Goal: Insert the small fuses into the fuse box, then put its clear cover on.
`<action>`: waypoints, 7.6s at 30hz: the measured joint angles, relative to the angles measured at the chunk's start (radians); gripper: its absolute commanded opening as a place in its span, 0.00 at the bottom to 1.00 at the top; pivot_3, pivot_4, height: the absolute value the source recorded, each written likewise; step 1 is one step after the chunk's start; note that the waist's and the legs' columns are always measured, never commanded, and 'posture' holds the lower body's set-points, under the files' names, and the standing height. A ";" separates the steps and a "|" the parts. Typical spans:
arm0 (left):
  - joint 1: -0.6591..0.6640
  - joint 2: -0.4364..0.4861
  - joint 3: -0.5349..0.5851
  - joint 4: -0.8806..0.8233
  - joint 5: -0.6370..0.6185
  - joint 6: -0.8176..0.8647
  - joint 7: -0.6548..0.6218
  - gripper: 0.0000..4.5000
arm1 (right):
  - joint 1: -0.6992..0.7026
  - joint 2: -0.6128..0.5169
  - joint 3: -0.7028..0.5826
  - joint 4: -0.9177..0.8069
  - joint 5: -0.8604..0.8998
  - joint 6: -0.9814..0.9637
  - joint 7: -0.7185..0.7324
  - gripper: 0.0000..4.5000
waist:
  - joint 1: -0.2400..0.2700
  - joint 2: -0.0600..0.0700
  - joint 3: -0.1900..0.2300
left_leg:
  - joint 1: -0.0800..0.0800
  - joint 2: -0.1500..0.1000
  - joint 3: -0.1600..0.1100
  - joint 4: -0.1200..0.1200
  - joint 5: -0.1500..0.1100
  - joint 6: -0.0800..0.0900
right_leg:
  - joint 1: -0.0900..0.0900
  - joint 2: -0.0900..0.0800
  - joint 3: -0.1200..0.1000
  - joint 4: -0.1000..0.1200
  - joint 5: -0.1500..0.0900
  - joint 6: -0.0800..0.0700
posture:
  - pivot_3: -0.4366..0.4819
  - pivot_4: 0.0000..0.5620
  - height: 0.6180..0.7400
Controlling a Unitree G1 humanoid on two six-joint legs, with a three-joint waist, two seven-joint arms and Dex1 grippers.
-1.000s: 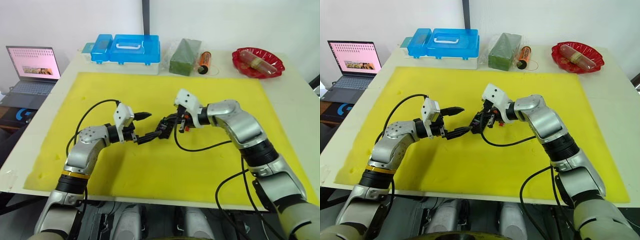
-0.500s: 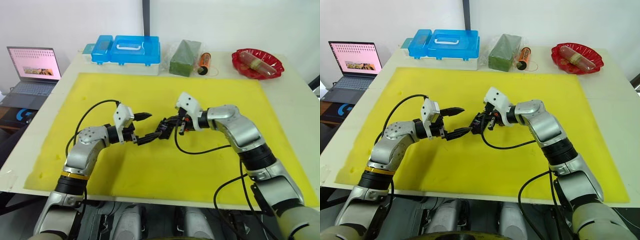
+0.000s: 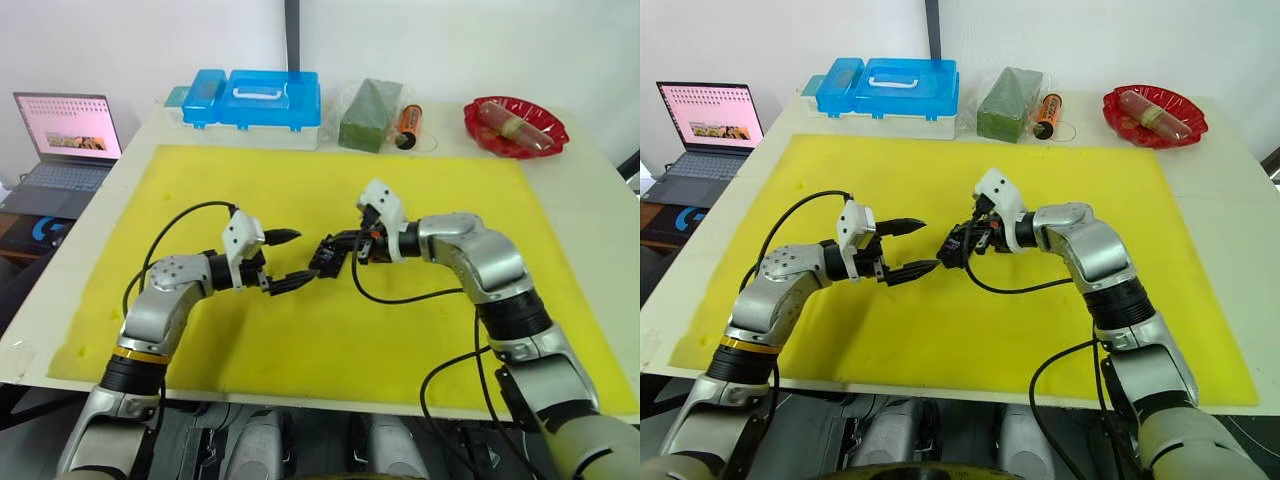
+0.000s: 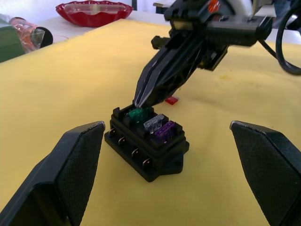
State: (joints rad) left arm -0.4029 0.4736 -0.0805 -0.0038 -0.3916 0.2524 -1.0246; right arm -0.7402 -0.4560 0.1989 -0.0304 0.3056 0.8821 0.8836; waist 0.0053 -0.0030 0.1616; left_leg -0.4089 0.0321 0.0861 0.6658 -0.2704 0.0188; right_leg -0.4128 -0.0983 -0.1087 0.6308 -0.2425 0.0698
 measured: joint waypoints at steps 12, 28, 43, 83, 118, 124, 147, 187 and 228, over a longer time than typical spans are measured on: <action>0.011 0.201 0.192 0.052 -0.041 0.001 -0.019 1.00 | 0.279 -0.222 -0.307 -0.365 0.088 0.004 -0.089 0.69 | 0.008 -0.001 0.001 | -0.001 -0.001 0.000 -0.001 -0.001 0.001 | 0.000 -0.001 -0.001 -0.002 0.000 0.000 | 0.48 0.27 1.00; 0.164 0.297 0.380 0.255 -0.018 -0.130 0.005 1.00 | 0.851 -0.349 -0.743 -0.355 0.051 -0.193 -0.074 0.99 | 0.005 -0.001 0.002 | 0.000 0.000 0.001 -0.001 -0.001 0.000 | -0.001 -0.004 0.000 -0.003 -0.002 -0.003 | 0.48 0.27 1.00; 0.024 0.242 0.158 -0.142 -0.134 0.072 -0.097 1.00 | 0.363 -0.255 -0.517 -0.316 0.390 0.213 -0.200 0.99 | 0.006 -0.002 0.003 | 0.000 -0.001 0.001 -0.001 -0.001 0.001 | 0.000 -0.002 0.000 -0.001 0.000 0.000 | 0.48 0.27 1.00; 0.088 0.153 -0.017 -0.274 -0.109 0.031 -0.121 1.00 | 0.019 -0.036 -0.471 0.447 0.434 0.559 -0.247 0.46 | -0.001 -0.001 0.002 | 0.000 0.000 0.000 -0.001 -0.001 0.001 | 0.000 0.001 0.000 -0.001 0.000 0.000 | 0.48 0.27 1.00; 0.053 0.150 -0.012 -0.271 -0.098 0.048 -0.132 1.00 | 0.016 0.026 -0.401 0.534 0.369 0.423 -0.122 0.35 | -0.028 -0.002 0.002 | 0.001 0.002 0.001 -0.001 -0.001 0.001 | 0.000 0.003 0.001 0.000 0.000 -0.001 | 0.48 0.27 1.00; 0.059 0.152 -0.012 -0.321 -0.100 0.071 -0.118 1.00 | 0.033 0.030 -0.381 0.508 0.353 0.400 -0.121 0.01 | -0.025 -0.007 -0.002 | 0.004 0.002 0.000 -0.001 -0.001 0.001 | 0.004 0.003 0.001 0.000 0.000 -0.001 | 0.48 0.27 1.00; 0.250 0.213 0.084 -0.449 -0.209 0.157 -0.084 1.00 | 0.517 0.580 -0.936 -0.562 1.124 0.580 -1.474 0.01 | -0.001 0.004 0.004 | -0.002 0.000 -0.002 -0.004 0.000 -0.005 | -0.003 0.000 0.002 -0.003 -0.004 -0.007 | 0.48 0.27 1.00; 0.289 0.188 -0.013 -0.465 -0.163 0.063 -0.094 1.00 | 0.522 -0.672 -0.303 -0.289 1.552 0.353 -0.726 0.87 | -0.004 -0.001 0.005 | -0.001 0.001 0.003 -0.003 -0.002 0.000 | -0.005 0.004 0.010 -0.003 -0.005 -0.006 | 0.48 0.27 1.00; 0.236 0.150 -0.076 -0.487 -0.121 0.073 -0.044 1.00 | 0.152 -0.421 0.067 0.050 0.420 0.273 0.217 0.48 | 0.007 -0.001 0.005 | -0.008 0.000 0.004 0.002 -0.002 0.000 | -0.011 0.002 0.007 0.000 -0.001 0.000 | 0.48 0.27 1.00</action>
State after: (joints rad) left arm -0.1673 0.6236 -0.1560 -0.4913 -0.5131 0.3258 -1.0690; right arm -0.5878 -0.8771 0.2662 0.0197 0.7252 1.1548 1.1002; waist 0.0119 -0.0040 0.1662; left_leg -0.4174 0.0324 0.0904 0.6676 -0.2723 0.0191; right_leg -0.4239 -0.0961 -0.1012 0.6310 -0.2436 0.0701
